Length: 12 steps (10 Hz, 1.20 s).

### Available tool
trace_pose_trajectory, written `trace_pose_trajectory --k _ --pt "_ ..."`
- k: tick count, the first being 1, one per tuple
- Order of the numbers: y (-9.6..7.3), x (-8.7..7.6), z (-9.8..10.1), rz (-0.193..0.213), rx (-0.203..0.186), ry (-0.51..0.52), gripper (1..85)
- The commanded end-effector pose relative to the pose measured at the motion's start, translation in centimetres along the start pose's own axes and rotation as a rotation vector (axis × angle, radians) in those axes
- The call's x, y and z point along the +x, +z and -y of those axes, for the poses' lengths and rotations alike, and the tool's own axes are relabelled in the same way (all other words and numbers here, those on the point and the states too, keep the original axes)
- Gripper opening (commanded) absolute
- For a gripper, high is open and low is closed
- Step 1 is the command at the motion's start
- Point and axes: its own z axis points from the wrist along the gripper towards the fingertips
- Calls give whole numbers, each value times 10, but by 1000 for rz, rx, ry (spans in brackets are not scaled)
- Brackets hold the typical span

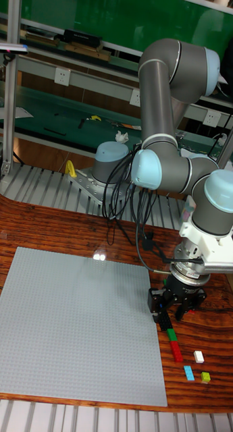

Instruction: Build with small Lego blocks

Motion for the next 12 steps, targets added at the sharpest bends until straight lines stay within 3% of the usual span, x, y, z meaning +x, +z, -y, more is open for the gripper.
trace_pose_trajectory --k 1,4,12 --pt "2 2 -9 -3 -36 -4 583" --pt "4 4 -6 -10 -20 -13 580" --pt "11 2 -11 12 -26 -24 577"
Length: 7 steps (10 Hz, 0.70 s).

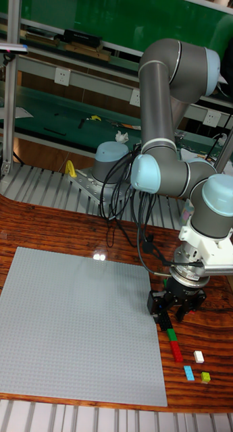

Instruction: Build with small Lego blocks

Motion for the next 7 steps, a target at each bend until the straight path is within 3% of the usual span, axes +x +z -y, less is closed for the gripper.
trace_pose_trajectory --k 1,2,7 --pt "-2 -2 1 9 -12 -1 577" --pt "-6 1 0 6 -25 -7 577" --pt "-12 2 6 -5 18 -22 570"
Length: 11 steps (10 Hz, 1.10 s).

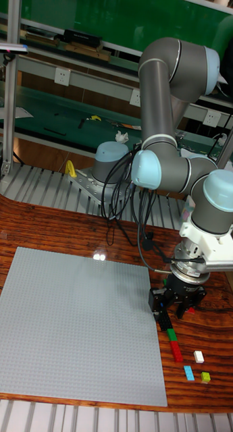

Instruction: Build with small Lego blocks

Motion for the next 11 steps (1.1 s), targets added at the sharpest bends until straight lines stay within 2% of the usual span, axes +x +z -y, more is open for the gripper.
trace_pose_trajectory --k 1,4,8,11 --pt "-3 -3 6 -3 21 -2 570" --pt "2 -7 15 -4 45 -11 560" --pt "4 -11 6 -6 46 3 560" --pt "1 -6 9 -12 59 10 533"
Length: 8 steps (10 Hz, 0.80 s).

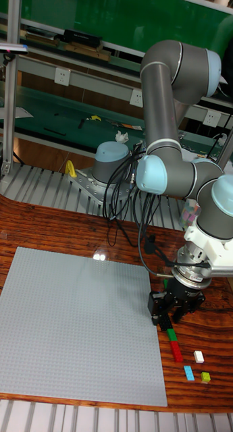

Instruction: Build with small Lego blocks

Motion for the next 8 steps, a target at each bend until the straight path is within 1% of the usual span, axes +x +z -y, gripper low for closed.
trace_pose_trajectory --k 1,2,5,8 --pt "-2 3 2 -4 5 16 520" --pt "-1 5 4 -4 9 21 510" --pt "0 7 -1 -2 -10 32 513" --pt "0 9 -5 -4 1 58 513"
